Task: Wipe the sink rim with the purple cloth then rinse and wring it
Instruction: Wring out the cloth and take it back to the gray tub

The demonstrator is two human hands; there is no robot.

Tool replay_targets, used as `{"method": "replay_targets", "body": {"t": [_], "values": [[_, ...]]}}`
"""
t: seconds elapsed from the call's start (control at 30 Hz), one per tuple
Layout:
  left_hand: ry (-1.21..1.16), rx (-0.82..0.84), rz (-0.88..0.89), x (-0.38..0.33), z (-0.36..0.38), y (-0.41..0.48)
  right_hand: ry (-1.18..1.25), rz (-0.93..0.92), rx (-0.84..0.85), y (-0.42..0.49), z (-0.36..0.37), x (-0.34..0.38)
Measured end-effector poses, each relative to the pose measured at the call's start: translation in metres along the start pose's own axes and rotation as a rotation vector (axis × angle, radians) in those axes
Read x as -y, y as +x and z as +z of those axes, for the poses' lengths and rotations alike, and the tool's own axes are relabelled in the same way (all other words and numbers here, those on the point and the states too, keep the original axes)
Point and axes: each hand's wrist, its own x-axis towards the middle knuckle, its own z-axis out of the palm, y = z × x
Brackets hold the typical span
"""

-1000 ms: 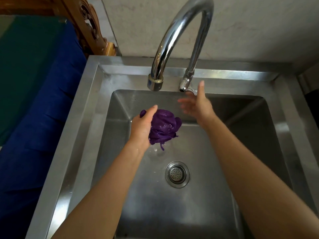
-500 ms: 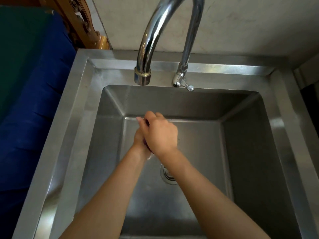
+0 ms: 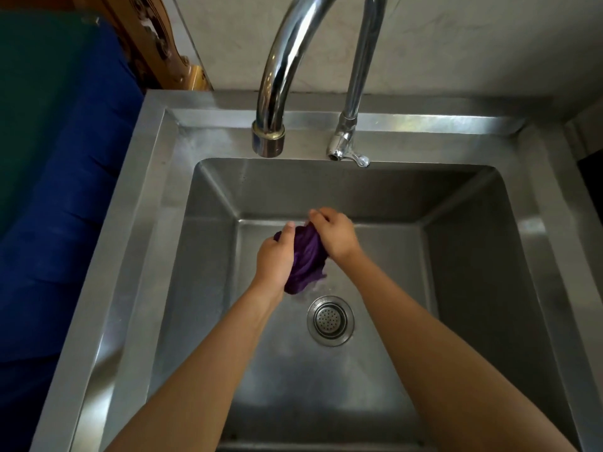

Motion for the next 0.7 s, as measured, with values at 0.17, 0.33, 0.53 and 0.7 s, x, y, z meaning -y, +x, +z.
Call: {"method": "replay_targets", "body": {"t": [0.17, 0.33, 0.53, 0.7], "values": [[-0.009, -0.027, 0.063, -0.001, -0.006, -0.002, 0.262, 0.005, 0.214, -0.023, -0.013, -0.004], [-0.204, -0.158, -0.011, -0.002, 0.009, -0.004, -0.090, -0.287, -0.059, -0.052, 0.011, 0.007], [-0.052, -0.217, 0.059, -0.009, 0.012, -0.007, -0.355, -0.327, -0.286, -0.049, 0.012, 0.018], [0.158, -0.267, 0.253, -0.011, 0.013, -0.010, -0.141, -0.133, -0.291, -0.043, 0.012, 0.017]]}}
